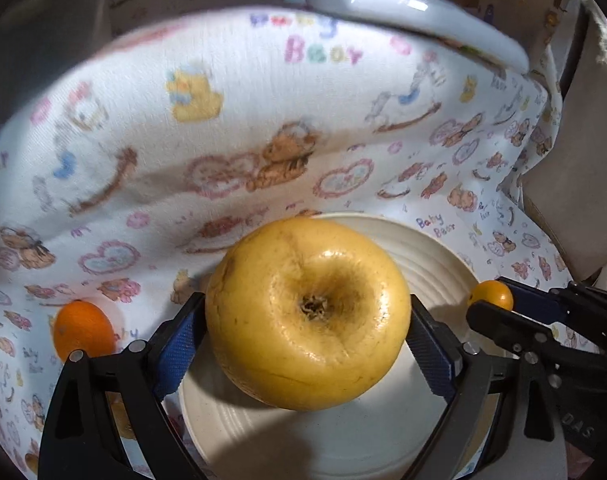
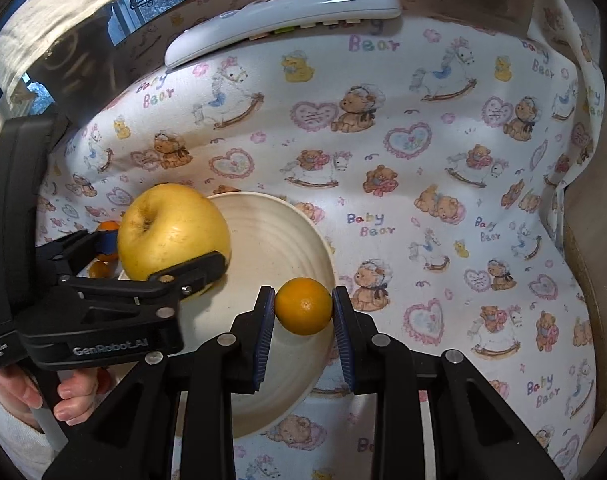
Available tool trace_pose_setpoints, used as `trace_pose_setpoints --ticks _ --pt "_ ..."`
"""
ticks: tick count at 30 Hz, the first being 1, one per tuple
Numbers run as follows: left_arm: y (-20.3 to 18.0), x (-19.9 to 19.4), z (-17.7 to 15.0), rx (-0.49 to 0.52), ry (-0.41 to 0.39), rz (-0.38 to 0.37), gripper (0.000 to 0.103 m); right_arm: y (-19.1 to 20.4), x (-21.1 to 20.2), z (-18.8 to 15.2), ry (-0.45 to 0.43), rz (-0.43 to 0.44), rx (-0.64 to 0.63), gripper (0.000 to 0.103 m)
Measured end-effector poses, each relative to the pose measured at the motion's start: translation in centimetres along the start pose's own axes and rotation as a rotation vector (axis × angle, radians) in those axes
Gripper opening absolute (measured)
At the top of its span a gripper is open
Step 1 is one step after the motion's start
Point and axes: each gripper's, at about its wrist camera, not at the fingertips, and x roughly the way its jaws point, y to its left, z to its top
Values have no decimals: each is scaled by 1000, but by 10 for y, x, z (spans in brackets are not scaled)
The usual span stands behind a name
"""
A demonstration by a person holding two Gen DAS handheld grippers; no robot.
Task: Organize fruits
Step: 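Lower the apple onto the cream plate with the left tool while the right tool places the yellow tomato, then open both tools and move the left tool to the large orange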
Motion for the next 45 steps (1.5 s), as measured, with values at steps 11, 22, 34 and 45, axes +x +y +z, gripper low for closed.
trace_pose_setpoints --ticks 11,22,34,45 --pt "21 -48 -5 -62 -109 5 98 0 -1 -1 5 -11 -4 30" --pt "50 -154 -51 -42 -325 131 98 -2 0 0 13 -14 5 49" --pt "78 -215 -143 -41 -463 219 103 19 -66 1 -166 45 2 53" --pt "97 -226 -166 -91 -531 274 103 74 -120 -14 -309 44 -64 66"
